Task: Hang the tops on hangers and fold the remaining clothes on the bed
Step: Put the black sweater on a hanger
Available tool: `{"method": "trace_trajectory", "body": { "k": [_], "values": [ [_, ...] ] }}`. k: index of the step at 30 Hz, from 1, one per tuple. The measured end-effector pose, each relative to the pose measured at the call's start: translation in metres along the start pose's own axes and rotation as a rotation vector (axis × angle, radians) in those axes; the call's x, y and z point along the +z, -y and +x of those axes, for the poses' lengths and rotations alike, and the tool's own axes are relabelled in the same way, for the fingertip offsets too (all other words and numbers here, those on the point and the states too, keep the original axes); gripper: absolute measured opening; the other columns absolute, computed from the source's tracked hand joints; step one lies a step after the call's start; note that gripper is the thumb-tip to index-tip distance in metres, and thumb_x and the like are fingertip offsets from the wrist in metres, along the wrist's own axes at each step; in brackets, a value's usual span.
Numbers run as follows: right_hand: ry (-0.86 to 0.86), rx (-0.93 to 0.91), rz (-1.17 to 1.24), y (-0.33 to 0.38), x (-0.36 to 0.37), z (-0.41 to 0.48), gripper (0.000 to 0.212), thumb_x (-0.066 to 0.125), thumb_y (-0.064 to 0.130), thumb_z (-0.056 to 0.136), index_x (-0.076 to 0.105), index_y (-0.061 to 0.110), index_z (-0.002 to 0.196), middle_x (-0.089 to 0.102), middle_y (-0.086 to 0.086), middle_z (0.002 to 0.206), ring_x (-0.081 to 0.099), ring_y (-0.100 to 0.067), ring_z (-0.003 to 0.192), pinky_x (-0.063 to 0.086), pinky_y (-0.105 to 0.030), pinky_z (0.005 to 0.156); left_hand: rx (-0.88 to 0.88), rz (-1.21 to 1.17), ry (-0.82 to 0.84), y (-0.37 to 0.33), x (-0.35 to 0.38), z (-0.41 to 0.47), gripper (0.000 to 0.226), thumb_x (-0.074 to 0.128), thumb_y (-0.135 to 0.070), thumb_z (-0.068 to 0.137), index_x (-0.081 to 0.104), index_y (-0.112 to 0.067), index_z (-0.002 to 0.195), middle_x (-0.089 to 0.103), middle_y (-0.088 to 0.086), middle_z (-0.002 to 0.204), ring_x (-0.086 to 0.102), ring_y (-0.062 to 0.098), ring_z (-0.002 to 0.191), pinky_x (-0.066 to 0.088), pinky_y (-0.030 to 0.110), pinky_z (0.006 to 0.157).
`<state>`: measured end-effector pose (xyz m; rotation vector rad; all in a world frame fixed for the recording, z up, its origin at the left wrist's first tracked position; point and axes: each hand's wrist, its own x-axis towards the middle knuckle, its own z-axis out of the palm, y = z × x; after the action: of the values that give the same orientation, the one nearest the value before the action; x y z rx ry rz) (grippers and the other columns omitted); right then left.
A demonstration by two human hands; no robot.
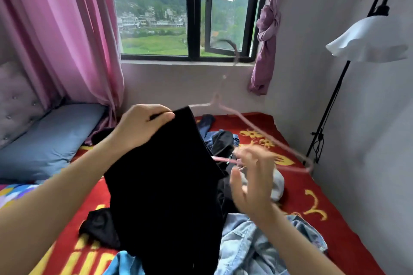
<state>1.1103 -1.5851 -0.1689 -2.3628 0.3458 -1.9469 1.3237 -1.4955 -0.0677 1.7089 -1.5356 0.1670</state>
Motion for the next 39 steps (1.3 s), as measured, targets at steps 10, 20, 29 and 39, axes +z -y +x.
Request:
{"method": "trace_trajectory", "body": {
  "k": [10,20,29,39],
  "values": [
    [0.212,0.134,0.275,-0.003,0.031,-0.004,0.035,0.060,0.011,0.075,0.055,0.016,0.109,0.057,0.007,0.105,0.054,-0.013,0.099,0.044,-0.026,0.091,-0.035,-0.269,-0.065,-0.015,-0.027,0.006,0.043,0.057,-0.009,0.090,0.066,-0.043,0.066,0.060,-0.034,0.057,0.055,-0.018,0.059,0.037,0.000,0.058],
    [0.515,-0.167,-0.081,-0.036,-0.007,0.006,0.034,0.056,0.048,0.079,0.054,0.016,0.067,0.052,0.007,0.060,0.046,-0.007,0.073,0.028,-0.026,0.071,-0.228,-0.533,-0.165,0.034,-0.081,-0.030,0.068,0.075,-0.078,0.029,0.070,-0.018,0.062,0.054,-0.007,0.049,0.045,0.003,0.043,0.034,0.010,0.041],
    [0.129,0.689,0.628,0.013,-0.041,0.013,0.021,0.066,0.044,0.065,0.048,0.044,0.075,0.059,0.011,0.066,0.054,-0.010,0.057,0.045,-0.011,0.058,-0.371,-0.621,-0.121,0.069,-0.071,-0.067,0.067,0.079,-0.072,0.037,0.058,-0.010,0.055,0.046,-0.001,0.050,0.040,0.006,0.040,0.027,0.016,0.037],
    [-0.249,0.835,0.549,-0.015,-0.023,0.077,0.065,0.047,0.090,0.057,0.044,0.032,0.087,0.044,0.009,0.063,0.044,-0.002,0.048,0.039,-0.020,0.050,-0.565,-0.836,-0.412,0.099,-0.069,-0.084,0.057,0.038,-0.015,0.097,0.073,-0.024,0.053,0.065,-0.010,0.054,0.060,0.000,0.048,0.049,0.011,0.050]
  ]
}}
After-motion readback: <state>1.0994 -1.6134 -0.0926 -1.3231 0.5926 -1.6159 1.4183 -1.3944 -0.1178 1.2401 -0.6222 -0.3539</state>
